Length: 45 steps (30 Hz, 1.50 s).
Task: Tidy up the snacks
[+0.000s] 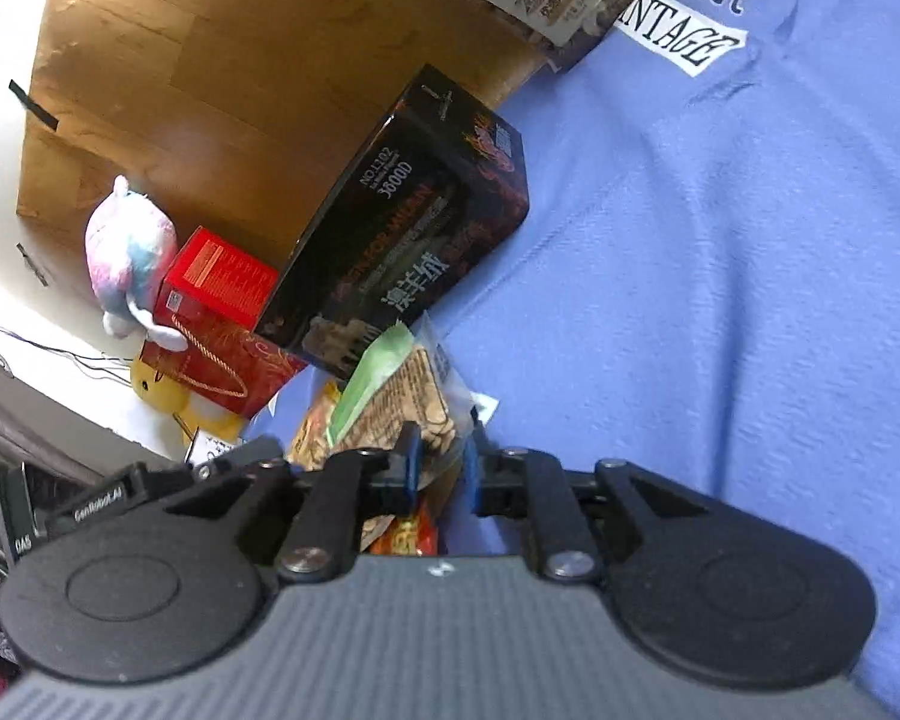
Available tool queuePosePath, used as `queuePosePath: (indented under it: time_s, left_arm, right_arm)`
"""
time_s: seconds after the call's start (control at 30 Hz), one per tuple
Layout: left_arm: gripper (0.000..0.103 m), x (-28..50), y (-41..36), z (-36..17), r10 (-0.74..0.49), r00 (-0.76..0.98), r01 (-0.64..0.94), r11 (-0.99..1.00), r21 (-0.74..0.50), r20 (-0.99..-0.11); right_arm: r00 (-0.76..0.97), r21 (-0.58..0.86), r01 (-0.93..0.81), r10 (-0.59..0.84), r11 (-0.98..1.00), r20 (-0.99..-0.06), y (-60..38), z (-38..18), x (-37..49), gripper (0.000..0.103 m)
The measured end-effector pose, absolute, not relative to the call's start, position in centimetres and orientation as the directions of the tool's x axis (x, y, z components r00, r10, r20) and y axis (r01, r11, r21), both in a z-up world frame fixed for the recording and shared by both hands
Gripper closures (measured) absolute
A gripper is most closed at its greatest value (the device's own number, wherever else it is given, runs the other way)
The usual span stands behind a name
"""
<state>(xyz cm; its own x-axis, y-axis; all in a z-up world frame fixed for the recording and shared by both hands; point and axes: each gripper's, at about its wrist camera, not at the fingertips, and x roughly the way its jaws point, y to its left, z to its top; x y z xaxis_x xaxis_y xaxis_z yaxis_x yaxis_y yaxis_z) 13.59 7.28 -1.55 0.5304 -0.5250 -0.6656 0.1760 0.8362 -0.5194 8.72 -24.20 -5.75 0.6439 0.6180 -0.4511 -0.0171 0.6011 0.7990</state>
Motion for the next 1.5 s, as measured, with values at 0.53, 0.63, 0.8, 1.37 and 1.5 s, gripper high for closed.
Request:
queuePosePath:
  time_s: [0.53, 0.63, 0.8, 1.37, 1.5]
  left_arm:
    - [0.059, 11.0, 4.6, -1.5, -0.551, 0.564, 0.181, 0.809, -0.559, -0.614]
    - [0.053, 11.2, 4.8, -1.0, -0.6, 0.561, 0.181, 0.761, -0.622, -0.57]
    - [0.039, 10.8, 4.9, -0.9, -0.618, 0.583, 0.21, 0.741, -0.638, -0.528]
    - [0.075, 11.4, 2.0, 0.6, -0.817, 0.457, 0.323, 0.521, -0.79, -0.352]
    - [0.08, 11.9, 2.5, 1.5, -0.802, 0.479, 0.338, 0.543, -0.769, -0.356]
  right_arm:
    - [0.608, 0.981, 0.129, 0.77, 0.147, -0.195, -26.5, -10.1, 9.4, 0.096]
    - [0.621, 0.985, 0.173, 0.776, -0.004, -0.106, -27.2, -11.1, 9.0, 0.096]
    - [0.681, 0.974, 0.216, 0.726, -0.074, -0.096, -28.7, -11.5, 7.5, 0.096]
    - [0.734, 0.979, 0.081, 0.676, -0.186, 0.068, -29.7, -7.2, 7.2, 0.096]
    - [0.719, 0.981, 0.087, 0.693, -0.175, 0.061, -29.2, -7.3, 8.0, 0.096]
